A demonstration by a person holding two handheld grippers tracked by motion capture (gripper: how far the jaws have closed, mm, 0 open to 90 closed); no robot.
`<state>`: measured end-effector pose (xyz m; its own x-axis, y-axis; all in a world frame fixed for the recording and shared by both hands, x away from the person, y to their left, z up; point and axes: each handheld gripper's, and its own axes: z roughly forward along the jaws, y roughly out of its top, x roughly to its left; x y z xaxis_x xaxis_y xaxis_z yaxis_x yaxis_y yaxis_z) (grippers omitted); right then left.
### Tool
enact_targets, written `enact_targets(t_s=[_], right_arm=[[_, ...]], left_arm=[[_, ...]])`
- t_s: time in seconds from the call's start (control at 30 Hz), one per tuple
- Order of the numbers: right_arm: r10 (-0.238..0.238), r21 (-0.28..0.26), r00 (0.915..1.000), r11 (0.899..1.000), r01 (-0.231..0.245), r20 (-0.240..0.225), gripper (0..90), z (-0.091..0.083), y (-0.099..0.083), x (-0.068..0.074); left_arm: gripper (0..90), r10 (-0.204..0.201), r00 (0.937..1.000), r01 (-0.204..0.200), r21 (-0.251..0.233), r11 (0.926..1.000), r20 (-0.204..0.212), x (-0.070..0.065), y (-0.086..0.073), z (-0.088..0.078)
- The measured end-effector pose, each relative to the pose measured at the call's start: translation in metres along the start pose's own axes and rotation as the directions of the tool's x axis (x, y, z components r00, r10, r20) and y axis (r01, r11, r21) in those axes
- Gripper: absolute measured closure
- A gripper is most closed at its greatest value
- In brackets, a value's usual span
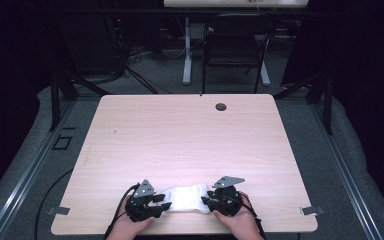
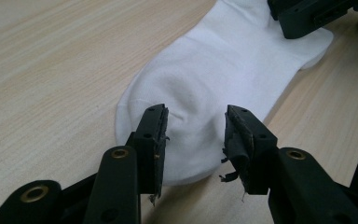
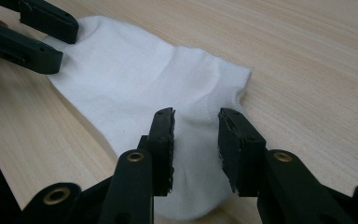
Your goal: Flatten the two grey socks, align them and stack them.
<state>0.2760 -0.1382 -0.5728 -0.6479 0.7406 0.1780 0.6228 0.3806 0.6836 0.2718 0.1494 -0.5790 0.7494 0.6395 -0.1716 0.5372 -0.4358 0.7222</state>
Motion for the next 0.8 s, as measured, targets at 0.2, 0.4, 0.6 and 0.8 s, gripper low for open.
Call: enact_targets(t_s=[0.2, 0.4, 0.6, 0.8], right_arm=[[0.007, 0.004, 1.0, 1.0, -0.007, 0.0, 65.7, 0.003, 0.005, -0.003], [0.022, 0.015, 0.9997, 1.0, -0.023, 0.003, 65.8, 0.009, 0.014, -0.007], [0.035, -0.005, 0.9994, 0.999, -0.035, 0.007, 64.1, 0.012, 0.018, -0.008], [0.007, -0.081, 0.9999, 0.997, -0.007, 0.008, 60.0, 0.002, 0.019, -0.004]], left_arm=[[58.3, 0.001, 0.9999, -0.001, -0.008, 1.0, -0.016, 0.007, 0.004, 0.002], [58.1, -0.007, 0.9993, 0.006, -0.016, 0.9998, -0.038, 0.017, 0.008, 0.004], [56.3, -0.025, 0.9988, 0.023, -0.039, 0.999, -0.043, 0.021, 0.008, 0.001], [51.8, -0.044, 0.9984, 0.042, -0.057, 0.9975, -0.036, 0.021, 0.009, -0.005]])
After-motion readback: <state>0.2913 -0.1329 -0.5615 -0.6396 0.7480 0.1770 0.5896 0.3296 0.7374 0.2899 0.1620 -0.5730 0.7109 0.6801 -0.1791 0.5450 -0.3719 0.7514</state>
